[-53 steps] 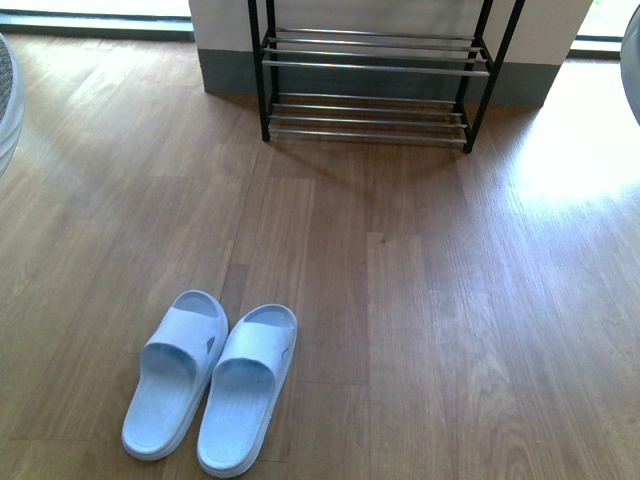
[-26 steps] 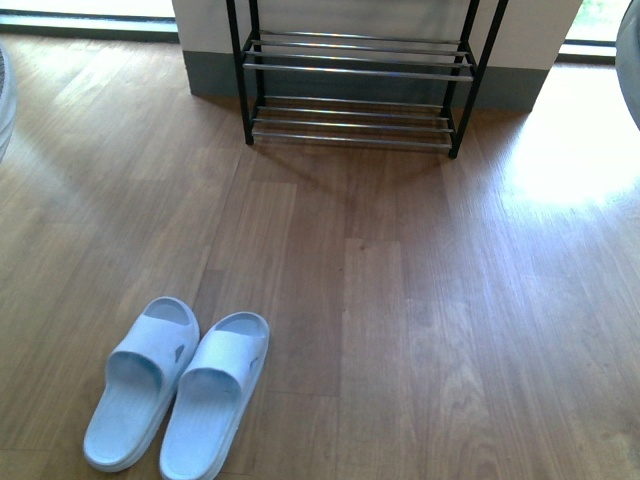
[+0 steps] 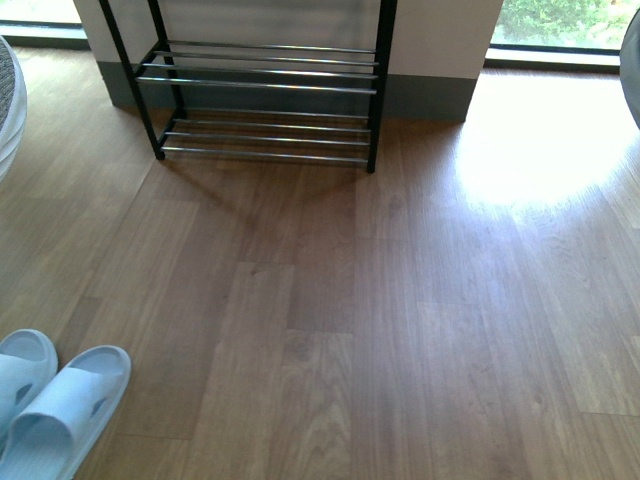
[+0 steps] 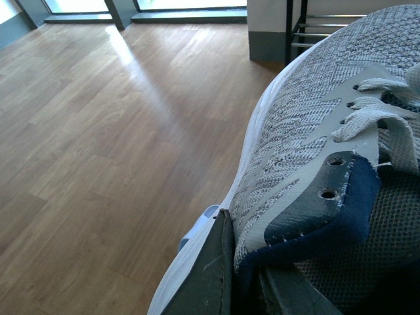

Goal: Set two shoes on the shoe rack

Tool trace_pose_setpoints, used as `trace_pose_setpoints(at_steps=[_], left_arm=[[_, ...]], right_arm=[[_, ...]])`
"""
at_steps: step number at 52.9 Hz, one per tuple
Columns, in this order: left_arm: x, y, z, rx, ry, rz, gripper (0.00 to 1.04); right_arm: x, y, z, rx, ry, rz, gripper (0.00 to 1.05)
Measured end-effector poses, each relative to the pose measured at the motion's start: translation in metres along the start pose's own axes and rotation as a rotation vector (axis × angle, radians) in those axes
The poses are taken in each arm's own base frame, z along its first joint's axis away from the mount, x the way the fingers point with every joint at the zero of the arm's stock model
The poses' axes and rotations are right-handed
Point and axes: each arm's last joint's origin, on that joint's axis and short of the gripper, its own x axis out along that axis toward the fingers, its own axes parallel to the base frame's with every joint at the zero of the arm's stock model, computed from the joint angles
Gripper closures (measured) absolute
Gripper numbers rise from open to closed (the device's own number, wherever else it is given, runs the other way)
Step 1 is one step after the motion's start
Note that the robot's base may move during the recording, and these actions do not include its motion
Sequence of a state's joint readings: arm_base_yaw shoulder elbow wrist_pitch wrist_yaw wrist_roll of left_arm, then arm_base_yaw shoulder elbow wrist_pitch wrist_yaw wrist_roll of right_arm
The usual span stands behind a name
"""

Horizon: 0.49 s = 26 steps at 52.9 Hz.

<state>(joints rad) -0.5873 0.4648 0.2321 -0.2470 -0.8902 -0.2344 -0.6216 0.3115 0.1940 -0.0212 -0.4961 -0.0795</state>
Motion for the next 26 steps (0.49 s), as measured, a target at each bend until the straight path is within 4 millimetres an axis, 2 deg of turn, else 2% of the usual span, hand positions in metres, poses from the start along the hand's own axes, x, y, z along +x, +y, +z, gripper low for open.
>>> trace_pose_setpoints(at_steps=[26], left_arm=[[0.0001,-0.0001,-0.0004,0.001,0.001,0.000,1.03]], right_arm=[[0.0001,-0.0001,-0.0004,0.000,0.001,-0.001,1.03]])
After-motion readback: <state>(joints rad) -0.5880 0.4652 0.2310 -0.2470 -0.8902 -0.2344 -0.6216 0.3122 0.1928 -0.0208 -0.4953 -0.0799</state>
